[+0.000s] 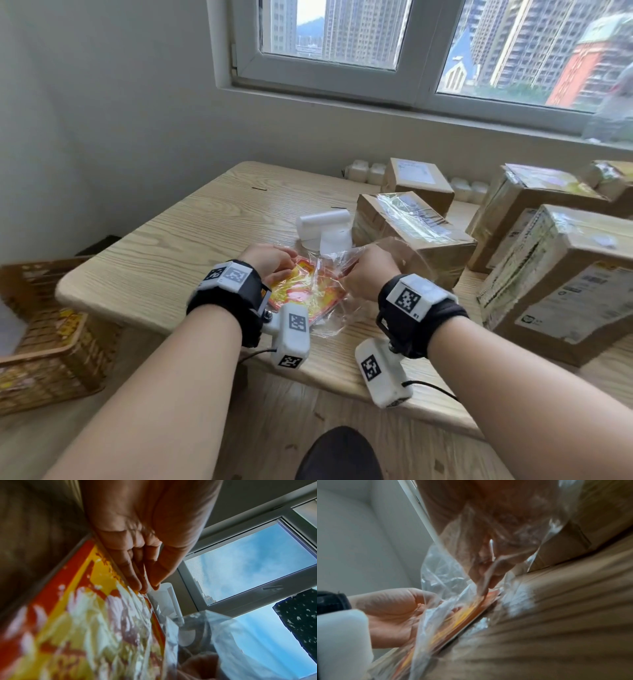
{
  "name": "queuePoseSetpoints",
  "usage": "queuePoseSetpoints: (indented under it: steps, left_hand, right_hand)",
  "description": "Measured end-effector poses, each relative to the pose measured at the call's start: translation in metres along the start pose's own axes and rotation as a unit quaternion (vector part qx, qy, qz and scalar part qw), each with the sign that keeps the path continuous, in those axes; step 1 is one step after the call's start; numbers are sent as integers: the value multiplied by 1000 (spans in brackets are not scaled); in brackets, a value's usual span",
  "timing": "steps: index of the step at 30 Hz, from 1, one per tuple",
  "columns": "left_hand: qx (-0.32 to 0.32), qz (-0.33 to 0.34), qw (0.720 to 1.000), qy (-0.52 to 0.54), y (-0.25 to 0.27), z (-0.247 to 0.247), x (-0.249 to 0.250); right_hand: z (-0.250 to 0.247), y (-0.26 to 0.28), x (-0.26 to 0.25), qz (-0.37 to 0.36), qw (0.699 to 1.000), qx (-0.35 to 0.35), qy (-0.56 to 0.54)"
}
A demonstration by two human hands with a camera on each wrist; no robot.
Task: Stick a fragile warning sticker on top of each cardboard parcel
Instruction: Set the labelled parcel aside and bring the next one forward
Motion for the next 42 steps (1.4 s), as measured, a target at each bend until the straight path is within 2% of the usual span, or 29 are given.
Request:
queuePoseSetpoints:
  steps: [6,8,11,13,15,19,28,32,39,42]
  left_hand:
    - [12,-32,998,56,11,0,6]
    - [12,-24,998,65,14,1,8]
    - [61,6,994,89,15,-1,8]
    - [108,27,990,87,12,-6,7]
    - [127,36,989,62,10,-10,6]
    - [76,23,997,19,12,-7,4]
    - [68,49,993,-81,13,-2,5]
    - [56,56,991,-107,16,1,8]
    - [55,77,984,-152,22,4,13]
    - [45,93,978,-180,26,6,14]
  right_hand:
    - [-7,2,2,-2,999,-23,-26]
    - [-6,2,1,-2,999,-32,-33]
    - [2,3,-1,-27,997,-67,0]
    - [2,3,-1,-29,997,-73,18]
    - [-1,2,2,-25,997,-68,17]
    - [-2,0,4,2,998,-59,-14]
    - [-13,1,10,-4,998,-20,-56]
    - [-20,2,8,-8,996,27,-85]
    - [-44,11,6,-42,990,120,-67]
    - [-52,12,9,-34,993,86,-75]
Point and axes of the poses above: each hand's wrist, its own y-axis away from the middle knuckle, its own z-axis out of the palm, x = y × z, the point moved 2 cm from there along -y, towards the middle knuckle, and after that the axes turned 13 degrees about x, right-handed, at the moved point
